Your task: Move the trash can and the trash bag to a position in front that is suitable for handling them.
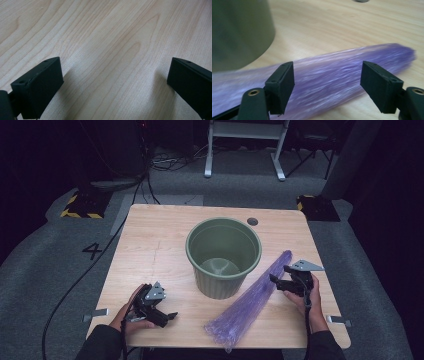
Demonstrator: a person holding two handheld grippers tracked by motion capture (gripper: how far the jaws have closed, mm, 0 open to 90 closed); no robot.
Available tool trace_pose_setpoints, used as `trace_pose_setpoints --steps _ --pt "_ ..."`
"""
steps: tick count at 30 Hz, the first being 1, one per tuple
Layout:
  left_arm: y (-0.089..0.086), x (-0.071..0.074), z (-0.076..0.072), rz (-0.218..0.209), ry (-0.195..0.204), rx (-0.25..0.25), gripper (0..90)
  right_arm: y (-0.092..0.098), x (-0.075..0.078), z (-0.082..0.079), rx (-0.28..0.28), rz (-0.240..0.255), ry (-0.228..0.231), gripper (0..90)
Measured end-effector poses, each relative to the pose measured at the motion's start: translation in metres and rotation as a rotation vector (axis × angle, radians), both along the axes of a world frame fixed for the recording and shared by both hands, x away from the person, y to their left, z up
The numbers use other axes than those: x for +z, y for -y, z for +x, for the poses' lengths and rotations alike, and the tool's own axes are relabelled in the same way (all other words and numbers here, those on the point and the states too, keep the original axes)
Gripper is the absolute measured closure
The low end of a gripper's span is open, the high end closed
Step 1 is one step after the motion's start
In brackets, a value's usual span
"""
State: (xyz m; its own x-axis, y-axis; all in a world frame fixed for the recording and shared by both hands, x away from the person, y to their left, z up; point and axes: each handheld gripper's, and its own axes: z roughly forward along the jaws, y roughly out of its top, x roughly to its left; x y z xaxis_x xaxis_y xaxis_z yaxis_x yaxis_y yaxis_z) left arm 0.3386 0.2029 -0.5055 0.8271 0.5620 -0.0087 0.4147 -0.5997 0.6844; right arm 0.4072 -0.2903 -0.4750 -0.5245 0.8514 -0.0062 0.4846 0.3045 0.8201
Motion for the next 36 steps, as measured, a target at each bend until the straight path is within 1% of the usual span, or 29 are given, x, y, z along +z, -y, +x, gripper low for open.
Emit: trace_pose_setpoints --steps 1,2,3,4,6,7,8,10,11,12,13,15,17,20,22,28,29,32,35,36 --pt "0.000 0.000 0.000 0.000 0.000 0.000 0.0 0.000 0.001 0.002 -0.018 -0.004 0.000 25.1" --pt "0.000 0.000 0.000 0.000 0.000 0.000 0.0 0.000 0.000 0.004 -0.021 -0.009 -0.006 24.7" --pt "0.000 0.000 0.000 0.000 0.000 0.000 0.0 0.000 -0.002 0.007 -0.033 -0.022 -0.021 24.7" --pt "0.000 0.000 0.000 0.000 0.001 0.000 0.0 -0.002 -0.009 0.014 -0.055 -0.053 -0.046 25.6" --pt "0.000 0.000 0.000 0.000 0.001 0.002 0.0 -0.003 -0.015 0.019 -0.062 -0.061 -0.089 29.4" --pt "0.000 0.000 0.000 0.000 0.001 0.002 0.0 -0.003 -0.015 0.019 -0.062 -0.061 -0.089 29.4" --pt "0.000 0.000 0.000 0.000 0.001 0.002 0.0 -0.003 -0.018 0.021 -0.063 -0.067 -0.108 30.2" --pt "0.000 0.000 0.000 0.000 0.000 0.002 0.0 -0.001 -0.022 0.025 -0.056 -0.040 -0.130 35.0" --pt "0.000 0.000 0.000 0.000 0.000 0.002 0.0 0.001 -0.024 0.026 -0.057 -0.032 -0.132 37.2" --pt "0.000 0.000 0.000 0.000 0.000 0.002 0.0 0.002 -0.024 0.026 -0.056 -0.034 -0.129 40.0" --pt "0.000 0.000 0.000 0.000 0.000 0.002 0.0 0.002 -0.024 0.026 -0.056 -0.034 -0.129 40.0" --pt "0.000 0.000 0.000 0.000 0.000 0.001 0.0 0.002 -0.024 0.026 -0.066 -0.036 -0.124 44.7" --pt "0.000 0.000 0.000 0.000 0.000 0.001 0.0 0.003 -0.024 0.025 -0.061 -0.054 -0.109 52.0" --pt "0.000 0.000 0.000 -0.001 0.000 0.001 0.0 0.004 -0.024 0.023 -0.054 -0.050 -0.094 62.6" --pt "0.000 0.000 0.000 -0.001 0.000 0.001 0.0 0.003 -0.025 0.022 -0.032 -0.045 -0.087 71.1" --pt "0.000 0.000 0.000 0.000 0.000 0.002 0.0 0.002 -0.024 0.020 -0.015 -0.052 -0.074 82.4" --pt "0.000 0.000 0.000 0.000 0.000 0.002 0.0 0.004 -0.023 0.019 -0.015 -0.041 -0.059 85.5" --pt "0.000 0.000 0.000 0.000 0.000 0.001 0.0 0.006 -0.018 0.016 -0.015 -0.028 -0.025 87.1" --pt "0.000 0.000 0.000 0.000 0.000 0.001 0.0 0.006 -0.014 0.014 -0.023 -0.034 0.006 87.4" --pt "0.000 0.000 0.000 0.000 0.000 0.001 0.0 0.006 -0.014 0.014 -0.023 -0.034 0.006 87.4"
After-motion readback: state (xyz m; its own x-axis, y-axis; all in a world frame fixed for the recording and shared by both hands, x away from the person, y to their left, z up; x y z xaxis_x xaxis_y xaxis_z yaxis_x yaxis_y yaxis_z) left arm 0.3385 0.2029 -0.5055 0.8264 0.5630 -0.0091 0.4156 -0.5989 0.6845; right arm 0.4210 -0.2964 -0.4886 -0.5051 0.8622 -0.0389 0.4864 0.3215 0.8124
